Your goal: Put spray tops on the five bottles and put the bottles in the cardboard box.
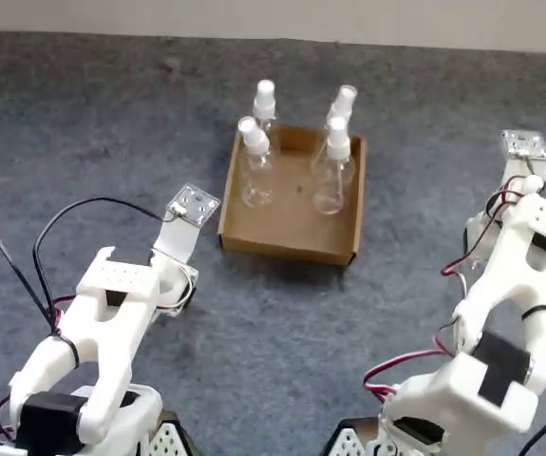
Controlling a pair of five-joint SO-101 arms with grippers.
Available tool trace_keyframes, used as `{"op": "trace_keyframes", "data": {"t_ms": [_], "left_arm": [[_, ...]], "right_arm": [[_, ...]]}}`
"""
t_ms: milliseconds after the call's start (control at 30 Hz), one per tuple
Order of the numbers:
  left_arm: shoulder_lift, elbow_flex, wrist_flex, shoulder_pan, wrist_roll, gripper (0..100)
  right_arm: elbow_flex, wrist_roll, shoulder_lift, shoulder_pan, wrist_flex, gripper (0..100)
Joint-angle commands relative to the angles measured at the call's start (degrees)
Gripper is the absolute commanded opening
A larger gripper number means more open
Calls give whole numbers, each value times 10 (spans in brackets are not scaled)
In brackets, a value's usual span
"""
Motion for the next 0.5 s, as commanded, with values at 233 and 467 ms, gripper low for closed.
{"op": "trace_keyframes", "data": {"t_ms": [233,467], "left_arm": [[-4,1,-4,-14,-3,34],[-4,1,-4,-14,-3,34]], "right_arm": [[-137,14,121,22,29,263],[-149,14,178,17,32,236]]}}
